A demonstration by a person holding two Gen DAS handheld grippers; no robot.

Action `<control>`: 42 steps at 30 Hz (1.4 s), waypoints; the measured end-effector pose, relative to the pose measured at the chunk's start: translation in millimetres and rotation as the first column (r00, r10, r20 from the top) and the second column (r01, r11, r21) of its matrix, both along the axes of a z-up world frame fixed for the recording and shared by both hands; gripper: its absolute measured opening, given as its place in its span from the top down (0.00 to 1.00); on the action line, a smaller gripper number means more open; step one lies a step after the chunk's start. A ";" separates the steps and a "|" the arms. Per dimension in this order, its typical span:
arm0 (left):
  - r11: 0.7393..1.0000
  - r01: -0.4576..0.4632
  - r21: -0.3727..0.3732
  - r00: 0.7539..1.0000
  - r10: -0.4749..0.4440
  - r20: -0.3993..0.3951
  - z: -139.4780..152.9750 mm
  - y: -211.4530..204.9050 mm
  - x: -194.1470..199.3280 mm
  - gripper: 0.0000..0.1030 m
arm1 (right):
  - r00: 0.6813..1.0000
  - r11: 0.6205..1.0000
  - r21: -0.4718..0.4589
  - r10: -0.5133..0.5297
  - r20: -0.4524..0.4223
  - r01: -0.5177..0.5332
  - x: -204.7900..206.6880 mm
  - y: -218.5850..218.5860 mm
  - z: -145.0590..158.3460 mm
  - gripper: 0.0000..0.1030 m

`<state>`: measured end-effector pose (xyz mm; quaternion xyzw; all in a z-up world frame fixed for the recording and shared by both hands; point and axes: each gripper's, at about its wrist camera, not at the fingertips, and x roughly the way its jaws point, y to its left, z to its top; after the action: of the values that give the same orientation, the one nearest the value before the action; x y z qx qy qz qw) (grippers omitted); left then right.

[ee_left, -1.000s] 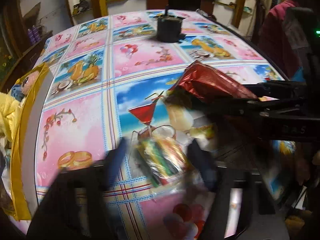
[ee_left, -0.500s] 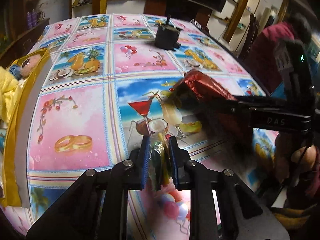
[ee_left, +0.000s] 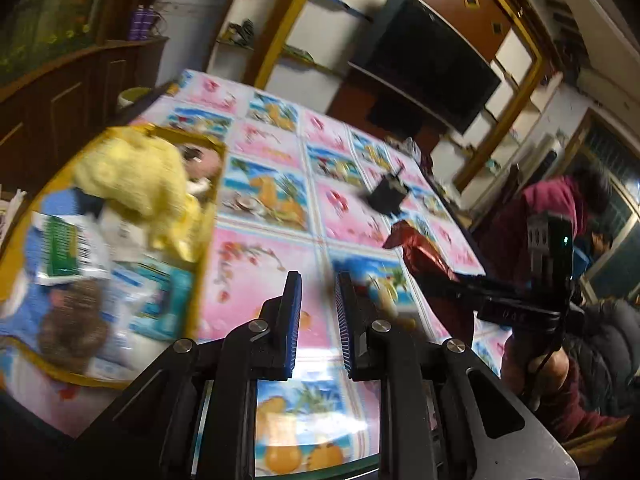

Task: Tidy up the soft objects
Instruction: 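Drop crayon bag into tray with left gripper while right gripper carries red foil bag there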

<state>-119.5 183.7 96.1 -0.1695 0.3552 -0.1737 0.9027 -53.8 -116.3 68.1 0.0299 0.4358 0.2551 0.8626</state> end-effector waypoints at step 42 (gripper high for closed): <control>0.983 0.184 0.002 0.977 -0.182 -0.115 -43.7 -89.0 16.2 0.83 | 0.998 0.989 0.131 -0.059 -0.037 0.063 7.8 -49.5 -10.5 0.51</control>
<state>-103.3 94.7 52.4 -0.1402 0.4214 -0.2439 0.8622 -46.0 -165.8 57.6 0.1045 0.4313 0.2564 0.8587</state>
